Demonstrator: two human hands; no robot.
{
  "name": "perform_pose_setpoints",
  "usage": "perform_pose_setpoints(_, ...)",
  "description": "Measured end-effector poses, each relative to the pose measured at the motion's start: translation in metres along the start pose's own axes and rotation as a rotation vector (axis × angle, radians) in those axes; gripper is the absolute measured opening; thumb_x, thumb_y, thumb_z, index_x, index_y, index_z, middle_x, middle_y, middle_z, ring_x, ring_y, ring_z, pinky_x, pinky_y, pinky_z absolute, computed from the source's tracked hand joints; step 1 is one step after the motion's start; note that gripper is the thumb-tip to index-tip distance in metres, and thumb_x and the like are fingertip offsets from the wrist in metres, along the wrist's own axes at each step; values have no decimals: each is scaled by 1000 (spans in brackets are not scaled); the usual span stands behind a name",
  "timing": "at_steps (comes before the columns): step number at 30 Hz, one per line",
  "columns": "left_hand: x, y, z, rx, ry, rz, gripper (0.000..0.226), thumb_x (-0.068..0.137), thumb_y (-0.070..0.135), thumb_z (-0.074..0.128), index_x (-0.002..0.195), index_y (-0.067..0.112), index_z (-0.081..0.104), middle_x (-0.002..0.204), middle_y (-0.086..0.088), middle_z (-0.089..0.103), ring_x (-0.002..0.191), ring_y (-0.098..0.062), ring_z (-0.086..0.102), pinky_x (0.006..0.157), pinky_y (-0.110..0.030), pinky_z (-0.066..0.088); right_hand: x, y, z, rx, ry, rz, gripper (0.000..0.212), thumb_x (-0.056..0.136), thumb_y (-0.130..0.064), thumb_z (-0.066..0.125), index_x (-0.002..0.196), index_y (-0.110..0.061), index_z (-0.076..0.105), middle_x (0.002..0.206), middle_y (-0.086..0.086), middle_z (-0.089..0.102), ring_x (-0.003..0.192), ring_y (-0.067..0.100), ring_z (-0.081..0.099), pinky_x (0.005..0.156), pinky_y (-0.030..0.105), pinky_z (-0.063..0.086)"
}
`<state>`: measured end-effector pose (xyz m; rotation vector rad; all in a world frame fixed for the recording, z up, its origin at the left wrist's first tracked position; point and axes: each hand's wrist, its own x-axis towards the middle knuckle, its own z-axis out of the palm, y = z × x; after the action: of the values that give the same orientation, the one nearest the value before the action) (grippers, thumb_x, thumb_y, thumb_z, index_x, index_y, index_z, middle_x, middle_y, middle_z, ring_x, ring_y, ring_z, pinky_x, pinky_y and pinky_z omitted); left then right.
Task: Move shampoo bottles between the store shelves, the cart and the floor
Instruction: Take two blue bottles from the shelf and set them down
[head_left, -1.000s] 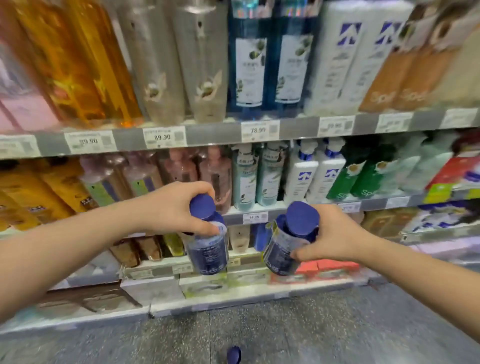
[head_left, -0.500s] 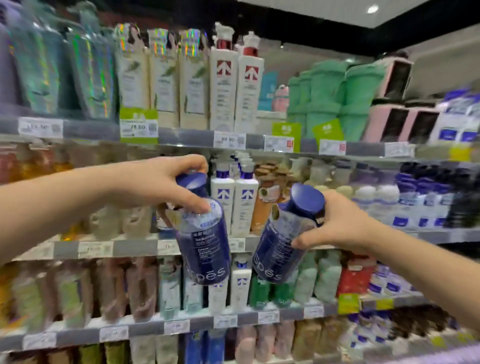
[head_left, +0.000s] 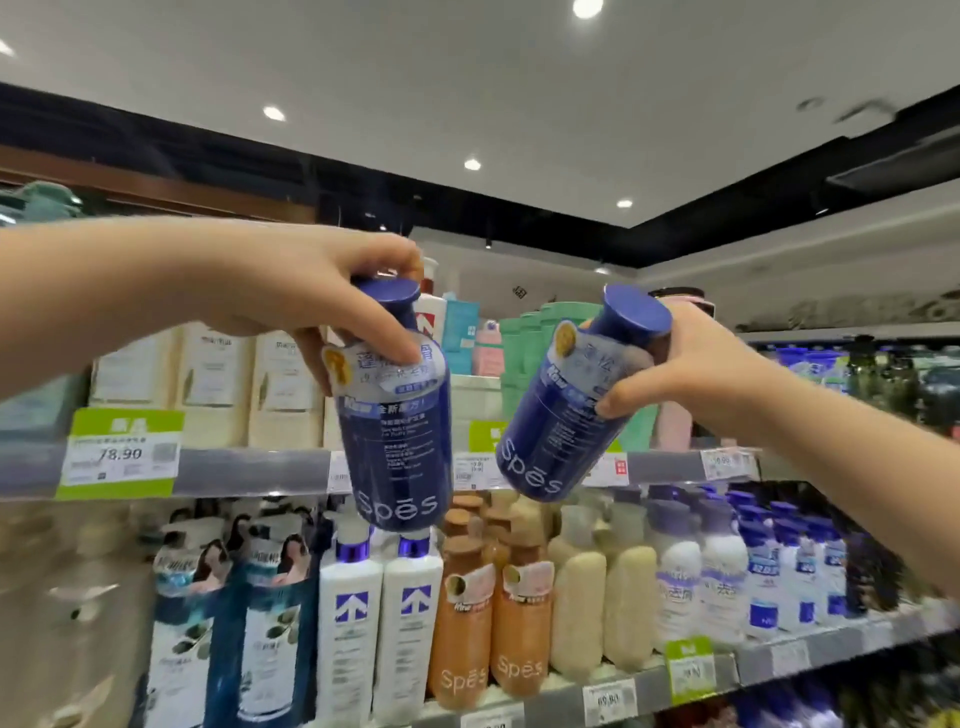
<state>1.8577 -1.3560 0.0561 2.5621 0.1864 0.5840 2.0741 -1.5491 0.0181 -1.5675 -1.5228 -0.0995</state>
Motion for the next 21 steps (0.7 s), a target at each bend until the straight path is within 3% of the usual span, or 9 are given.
perform_pose_setpoints(5, 43, 9, -14, -2, 97, 73, 49, 53, 24, 78, 95, 21, 53, 93, -11, 64, 74, -27, 72, 57, -40, 58, 43, 14, -18, -49, 42, -62, 65, 35, -15, 77, 97, 2, 66, 93, 21, 70, 79, 20, 65, 76, 35, 53)
perform_pose_setpoints(9, 74, 10, -10, 41, 136, 99, 40, 67, 16, 78, 96, 20, 51, 95, -11, 61, 65, -20, 71, 50, -31, 56, 66, 31, -30, -139, 29, -84, 59, 43, -3, 76, 101, -5, 68, 98, 9, 73, 84, 18, 68, 74, 33, 56)
perform_pose_setpoints(12, 95, 10, -4, 100, 162, 93, 36, 72, 16, 78, 94, 24, 51, 97, -8, 61, 66, -16, 71, 50, -28, 56, 81, 48, -31, -219, 12, -96, 57, 48, -2, 80, 103, -7, 67, 97, 9, 72, 86, 23, 70, 77, 41, 58)
perform_pose_setpoints(15, 113, 8, 3, 162, 181, 91, 36, 71, 22, 79, 90, 29, 49, 96, -5, 61, 68, -20, 70, 50, -25, 54, 94, 65, -33, -245, -29, -112, 58, 54, 8, 84, 106, -10, 66, 98, 6, 72, 90, 22, 69, 79, 37, 59)
perform_pose_setpoints(21, 146, 3, 24, 333, 211, 72, 42, 70, 27, 81, 91, 36, 45, 95, 2, 58, 77, -18, 65, 51, -20, 53, 115, 93, -33, -238, -86, -147, 59, 46, -9, 81, 103, -14, 66, 97, 3, 72, 91, 24, 69, 81, 43, 58)
